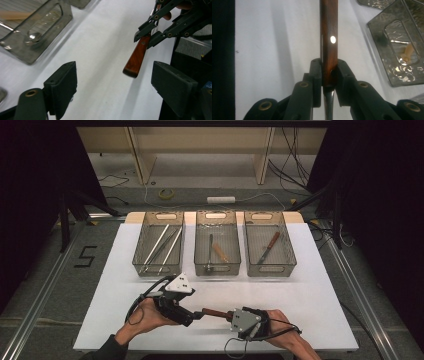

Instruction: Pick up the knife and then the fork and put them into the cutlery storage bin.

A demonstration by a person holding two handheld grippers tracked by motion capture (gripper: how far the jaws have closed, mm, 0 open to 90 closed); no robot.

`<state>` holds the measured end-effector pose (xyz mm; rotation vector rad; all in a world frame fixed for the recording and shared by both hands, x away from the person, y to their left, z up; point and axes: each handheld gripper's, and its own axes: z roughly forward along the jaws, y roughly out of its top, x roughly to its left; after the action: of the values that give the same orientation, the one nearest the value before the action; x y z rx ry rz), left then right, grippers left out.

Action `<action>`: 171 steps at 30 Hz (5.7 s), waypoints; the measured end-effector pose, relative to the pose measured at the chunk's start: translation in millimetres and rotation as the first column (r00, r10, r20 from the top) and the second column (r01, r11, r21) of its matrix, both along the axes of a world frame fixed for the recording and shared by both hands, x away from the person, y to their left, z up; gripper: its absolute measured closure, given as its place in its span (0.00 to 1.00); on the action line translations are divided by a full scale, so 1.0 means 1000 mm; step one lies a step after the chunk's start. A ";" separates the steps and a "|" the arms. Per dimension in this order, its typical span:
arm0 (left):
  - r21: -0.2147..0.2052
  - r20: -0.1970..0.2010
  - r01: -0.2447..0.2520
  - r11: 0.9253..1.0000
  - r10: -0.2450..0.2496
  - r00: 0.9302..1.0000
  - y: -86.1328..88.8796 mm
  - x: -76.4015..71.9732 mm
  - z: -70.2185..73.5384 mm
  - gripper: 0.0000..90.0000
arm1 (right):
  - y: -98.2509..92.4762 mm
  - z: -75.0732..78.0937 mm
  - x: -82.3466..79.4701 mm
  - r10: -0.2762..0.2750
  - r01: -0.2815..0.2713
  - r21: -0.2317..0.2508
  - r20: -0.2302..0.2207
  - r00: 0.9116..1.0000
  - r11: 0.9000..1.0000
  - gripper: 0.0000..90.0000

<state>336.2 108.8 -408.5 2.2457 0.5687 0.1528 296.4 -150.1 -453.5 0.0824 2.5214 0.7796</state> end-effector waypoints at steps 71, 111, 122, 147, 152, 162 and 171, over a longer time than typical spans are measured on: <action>-0.202 0.062 -0.203 0.958 0.219 0.974 0.047 -0.009 -0.022 0.19 | -0.090 0.025 0.070 -0.412 0.465 0.280 -0.229 0.882 0.840 0.86; -0.221 0.069 -0.210 0.952 0.231 0.971 0.048 -0.009 -0.023 0.18 | -0.102 0.074 0.144 -0.525 0.590 0.330 -0.271 0.807 0.737 0.86; -0.228 0.079 -0.210 0.951 0.234 0.969 0.049 -0.009 -0.022 0.18 | -0.097 0.078 0.171 -0.557 0.625 0.326 -0.284 0.781 0.710 0.86; -0.232 0.082 -0.211 0.950 0.235 0.969 0.049 -0.009 -0.022 0.18 | -0.085 0.077 0.220 -0.623 0.693 0.279 -0.304 0.720 0.665 0.86; -0.230 0.084 -0.209 0.950 0.233 0.969 0.048 -0.009 -0.022 0.18 | -0.083 0.077 0.227 -0.636 0.705 0.269 -0.304 0.709 0.656 0.86; -0.240 0.083 -0.211 0.948 0.236 0.968 0.049 -0.009 -0.022 0.18 | -0.080 0.070 0.237 -0.652 0.723 0.251 -0.316 0.689 0.643 0.86; -0.242 0.084 -0.210 0.947 0.236 0.968 0.049 -0.009 -0.022 0.18 | -0.081 0.062 0.244 -0.675 0.749 0.237 -0.328 0.661 0.618 0.86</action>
<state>326.7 157.5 -430.4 1.9300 0.7409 0.3095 539.9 -231.5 -391.2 1.2894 2.1662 0.8756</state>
